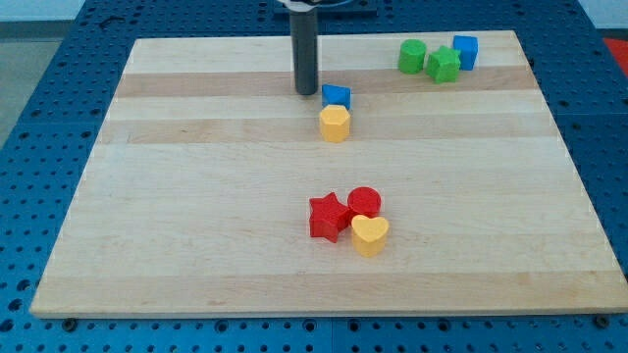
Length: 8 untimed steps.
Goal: Slide the blue triangle slightly to the right
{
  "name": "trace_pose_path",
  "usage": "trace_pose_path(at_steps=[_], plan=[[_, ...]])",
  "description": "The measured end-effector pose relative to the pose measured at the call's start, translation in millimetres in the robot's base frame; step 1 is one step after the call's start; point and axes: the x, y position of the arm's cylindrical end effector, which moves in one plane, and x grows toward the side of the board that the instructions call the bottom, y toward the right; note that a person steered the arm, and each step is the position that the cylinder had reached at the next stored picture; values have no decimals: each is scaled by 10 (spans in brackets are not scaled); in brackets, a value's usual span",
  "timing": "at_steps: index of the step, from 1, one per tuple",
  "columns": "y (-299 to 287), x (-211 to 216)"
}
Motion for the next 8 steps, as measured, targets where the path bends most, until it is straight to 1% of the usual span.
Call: trace_pose_path(at_steps=[1, 2, 4, 6, 7, 8], plan=[[-87, 167], [45, 268], [408, 268], [460, 268], [512, 131], [708, -46]])
